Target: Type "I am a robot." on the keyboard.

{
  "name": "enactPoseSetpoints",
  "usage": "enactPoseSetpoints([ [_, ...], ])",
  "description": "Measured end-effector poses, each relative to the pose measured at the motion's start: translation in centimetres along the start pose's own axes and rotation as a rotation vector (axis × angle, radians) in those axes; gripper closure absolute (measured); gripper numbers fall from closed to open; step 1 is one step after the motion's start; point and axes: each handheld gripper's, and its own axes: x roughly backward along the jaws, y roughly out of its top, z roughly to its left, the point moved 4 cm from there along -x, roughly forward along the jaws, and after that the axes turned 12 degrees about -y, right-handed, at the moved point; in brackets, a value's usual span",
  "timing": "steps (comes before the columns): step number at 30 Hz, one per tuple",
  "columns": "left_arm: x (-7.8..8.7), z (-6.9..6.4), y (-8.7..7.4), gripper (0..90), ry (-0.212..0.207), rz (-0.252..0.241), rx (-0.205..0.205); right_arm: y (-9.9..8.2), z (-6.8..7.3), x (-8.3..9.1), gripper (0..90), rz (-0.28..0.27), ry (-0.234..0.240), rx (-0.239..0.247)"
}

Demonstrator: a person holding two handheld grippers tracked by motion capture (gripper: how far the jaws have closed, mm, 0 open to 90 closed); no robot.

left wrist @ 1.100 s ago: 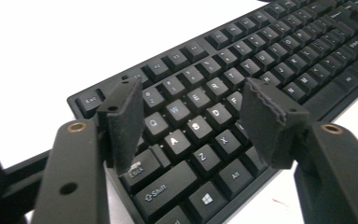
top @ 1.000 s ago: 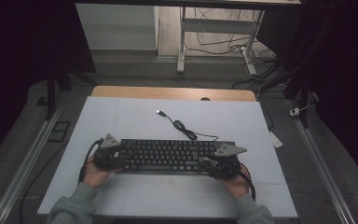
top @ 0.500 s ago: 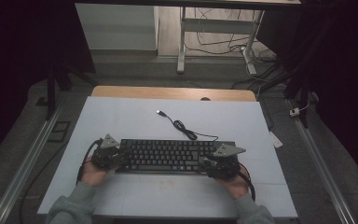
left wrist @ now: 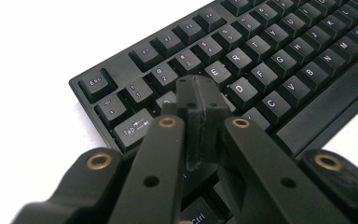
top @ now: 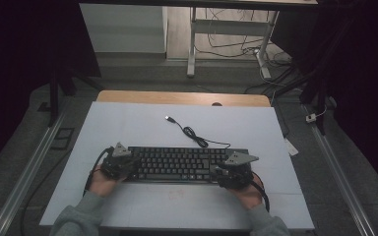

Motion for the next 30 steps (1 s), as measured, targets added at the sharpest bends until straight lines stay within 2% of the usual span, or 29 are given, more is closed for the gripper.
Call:
enactPoseSetpoints([
  [24, -0.84, -0.02, -0.32, 89.1, -0.007, 0.044, 0.003, -0.03, 0.03, -0.04, 48.2, 0.007, 0.0, 0.003],
  [30, -0.78, -0.08, -0.26, 89.2, -0.003, 0.034, -0.001, -0.02, 0.06, -0.04, 48.2, 0.006, 0.0, 0.002],
])
